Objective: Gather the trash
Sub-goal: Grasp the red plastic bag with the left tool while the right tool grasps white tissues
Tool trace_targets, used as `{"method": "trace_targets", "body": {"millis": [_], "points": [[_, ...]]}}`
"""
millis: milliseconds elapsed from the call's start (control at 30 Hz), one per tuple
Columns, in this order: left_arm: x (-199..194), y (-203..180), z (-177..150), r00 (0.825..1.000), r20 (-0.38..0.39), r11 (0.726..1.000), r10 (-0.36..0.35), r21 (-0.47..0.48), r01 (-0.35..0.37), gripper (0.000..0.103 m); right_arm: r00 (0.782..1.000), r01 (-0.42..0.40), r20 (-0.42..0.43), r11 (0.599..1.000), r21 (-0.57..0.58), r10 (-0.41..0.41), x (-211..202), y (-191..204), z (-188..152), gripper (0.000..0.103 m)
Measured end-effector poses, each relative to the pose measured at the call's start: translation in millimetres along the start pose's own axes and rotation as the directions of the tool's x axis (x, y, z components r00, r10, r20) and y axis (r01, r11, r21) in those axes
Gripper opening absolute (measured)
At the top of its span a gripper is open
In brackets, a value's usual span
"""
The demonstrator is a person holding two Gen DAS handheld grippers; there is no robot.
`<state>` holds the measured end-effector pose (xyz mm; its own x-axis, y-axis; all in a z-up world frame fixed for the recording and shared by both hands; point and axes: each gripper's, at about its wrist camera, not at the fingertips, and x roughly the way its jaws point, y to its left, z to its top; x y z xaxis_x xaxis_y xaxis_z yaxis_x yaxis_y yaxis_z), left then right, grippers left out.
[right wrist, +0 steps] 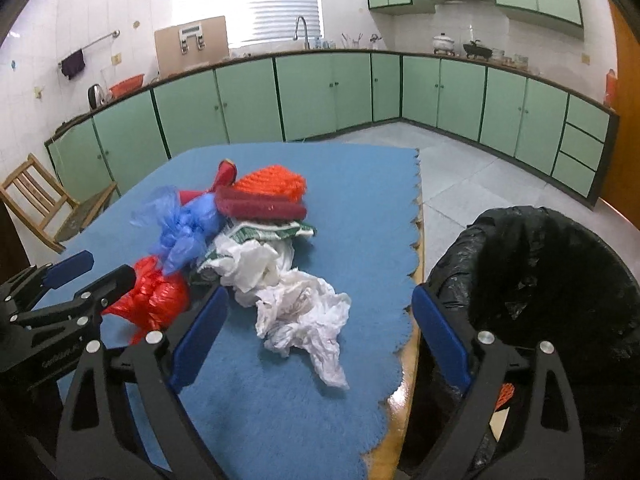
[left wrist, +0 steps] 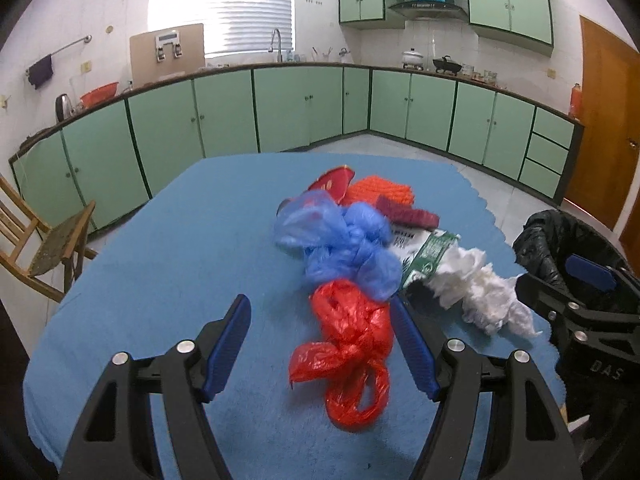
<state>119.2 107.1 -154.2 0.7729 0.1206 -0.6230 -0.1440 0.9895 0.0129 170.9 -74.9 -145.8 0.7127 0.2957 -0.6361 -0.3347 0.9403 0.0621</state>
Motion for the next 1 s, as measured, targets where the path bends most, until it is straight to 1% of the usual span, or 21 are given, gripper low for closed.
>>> {"method": "trace_targets", "body": {"millis": [100, 300, 433, 533, 567, 600, 633, 667, 700, 733, 767, 800, 833, 900, 1000], "points": [[7.7, 1.7, -4.1, 1.0, -0.024, 1.0, -0.002, -0.007, 0.002, 0.071, 1.0, -0.003, -0.027, 1.0, -0.015, 0.002, 11.3, 5.5, -0.9, 0.084], [15.8, 4.9, -9.2, 0.999, -0.047, 1.0, -0.008, -0.018, 0.007, 0.071, 0.997, -0.01, -0.079, 0.999, -0.036, 0.007, 30.3, 10.3, -2.9, 0.078], [20.4, 2.9, -10.2, 0.998, -0.056, 1.0, -0.016, -0.019, 0.015, 0.071, 0.994, -0.014, -0.109, 1.0, -0.022, 0.012, 40.7, 7.8, -6.7, 0.075], [25.5, 1.1, -11.6, 0.997, -0.072, 1.0, -0.023, -0.022, 0.021, 0.071, 0.991, -0.027, -0.132, 1.0, -0.015, 0.025, 46.7, 6.4, -9.3, 0.068], [27.1, 0.2, -11.9, 0.997, -0.078, 0.999, -0.026, -0.024, 0.024, 0.071, 0.99, -0.033, -0.141, 0.999, -0.015, 0.031, 48.4, 6.1, -9.9, 0.063], [28.5, -0.5, -12.1, 0.996, -0.082, 0.999, -0.031, -0.026, 0.029, 0.071, 0.988, -0.046, -0.15, 0.999, -0.014, 0.043, 49.7, 6.3, -10.5, 0.055], [29.0, -1.2, -12.4, 0.996, -0.085, 0.999, -0.035, -0.027, 0.033, 0.07, 0.986, -0.059, -0.157, 0.998, -0.014, 0.056, 50.7, 6.5, -11.8, 0.051], [29.4, -2.1, -12.7, 0.996, -0.086, 0.999, -0.038, -0.026, 0.036, 0.07, 0.984, -0.071, -0.163, 0.997, -0.014, 0.068, 51.7, 7.6, -13.0, 0.044], [29.8, -3.4, -13.0, 0.995, -0.089, 0.999, -0.041, -0.024, 0.039, 0.07, 0.983, -0.079, -0.165, 0.997, -0.017, 0.075, 51.5, 8.7, -13.1, 0.039], [30.2, -4.4, -13.3, 0.995, -0.092, 0.999, -0.048, -0.022, 0.046, 0.065, 0.983, -0.087, -0.166, 0.996, -0.021, 0.083, 50.5, 9.4, -12.9, 0.036], [30.4, -5.2, -13.6, 0.994, -0.094, 0.998, -0.058, -0.022, 0.056, 0.062, 0.982, -0.095, -0.166, 0.995, -0.023, 0.09, 49.2, 9.7, -12.5, 0.031], [30.5, -6.3, -13.6, 0.993, -0.098, 0.998, -0.066, -0.021, 0.064, 0.057, 0.981, -0.102, -0.166, 0.995, -0.024, 0.097, 47.3, 9.9, -12.0, 0.026], [31.0, -7.7, -13.8, 0.992, -0.102, 0.997, -0.079, -0.022, 0.077, 0.051, 0.981, -0.105, -0.165, 0.994, -0.023, 0.1, 45.6, 9.9, -11.4, 0.025], [32.1, -10.9, -14.4, 0.988, -0.114, 0.995, -0.103, -0.026, 0.101, 0.044, 0.98, -0.113, -0.167, 0.993, -0.018, 0.108, 42.2, 9.5, -10.9, 0.021], [31.4, -15.0, -14.9, 0.986, -0.12, 0.993, -0.115, -0.024, 0.113, 0.036, 0.979, -0.118, -0.169, 0.993, -0.014, 0.114, 34.9, 9.0, -11.2, 0.019]]}}
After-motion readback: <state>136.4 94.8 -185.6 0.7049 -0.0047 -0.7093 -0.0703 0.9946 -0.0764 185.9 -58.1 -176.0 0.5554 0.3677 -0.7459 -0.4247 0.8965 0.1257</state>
